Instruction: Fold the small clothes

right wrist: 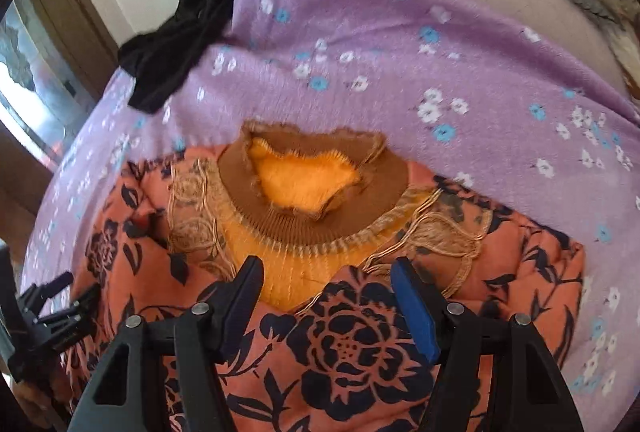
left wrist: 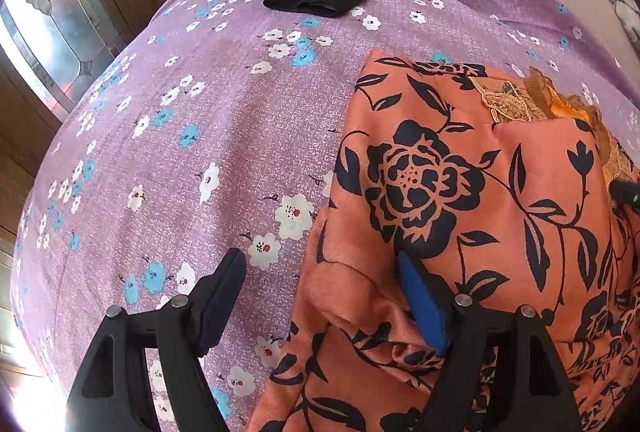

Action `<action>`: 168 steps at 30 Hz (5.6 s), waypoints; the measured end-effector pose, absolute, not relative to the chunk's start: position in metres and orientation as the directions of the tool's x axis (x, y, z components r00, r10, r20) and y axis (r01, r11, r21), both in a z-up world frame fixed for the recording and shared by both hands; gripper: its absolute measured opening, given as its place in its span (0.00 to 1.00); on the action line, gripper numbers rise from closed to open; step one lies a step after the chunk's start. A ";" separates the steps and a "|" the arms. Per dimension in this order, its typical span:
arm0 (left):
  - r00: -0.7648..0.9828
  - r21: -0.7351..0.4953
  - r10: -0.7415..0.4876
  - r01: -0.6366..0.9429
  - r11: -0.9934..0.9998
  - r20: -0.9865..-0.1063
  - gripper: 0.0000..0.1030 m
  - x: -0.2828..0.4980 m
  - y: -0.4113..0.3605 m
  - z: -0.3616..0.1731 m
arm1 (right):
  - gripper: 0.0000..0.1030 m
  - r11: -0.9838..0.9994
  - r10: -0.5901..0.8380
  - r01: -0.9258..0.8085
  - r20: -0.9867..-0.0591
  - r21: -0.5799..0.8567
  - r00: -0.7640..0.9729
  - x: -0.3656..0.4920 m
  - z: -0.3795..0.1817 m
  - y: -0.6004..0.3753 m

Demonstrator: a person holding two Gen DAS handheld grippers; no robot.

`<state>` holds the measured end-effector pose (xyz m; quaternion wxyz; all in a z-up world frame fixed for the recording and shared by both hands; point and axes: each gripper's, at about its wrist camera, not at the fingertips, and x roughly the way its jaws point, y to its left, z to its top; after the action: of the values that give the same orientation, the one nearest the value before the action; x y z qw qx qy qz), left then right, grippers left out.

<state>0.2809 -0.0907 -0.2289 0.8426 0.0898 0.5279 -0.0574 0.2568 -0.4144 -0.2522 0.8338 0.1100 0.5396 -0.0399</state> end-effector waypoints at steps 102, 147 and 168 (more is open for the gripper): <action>0.533 0.113 -0.145 0.421 0.900 -0.833 1.00 0.229 -0.173 -0.244 | 0.28 0.875 0.307 0.133 -0.746 0.465 0.591 0.142 -0.272 -0.396; 0.434 0.019 -0.078 0.215 0.976 -0.898 1.00 0.301 -0.112 -0.246 | 0.37 0.827 0.046 0.418 -0.787 0.375 0.615 0.134 -0.266 -0.478; 0.440 0.010 -0.103 0.247 0.969 -0.892 0.98 0.215 -0.084 -0.229 | 0.37 0.827 0.101 0.393 -0.794 0.402 0.600 0.075 -0.263 -0.447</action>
<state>0.2149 -0.0843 -0.2288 0.8458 0.0695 0.5187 -0.1034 0.0752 -0.4468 -0.2633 0.8491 0.2811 0.4388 -0.0859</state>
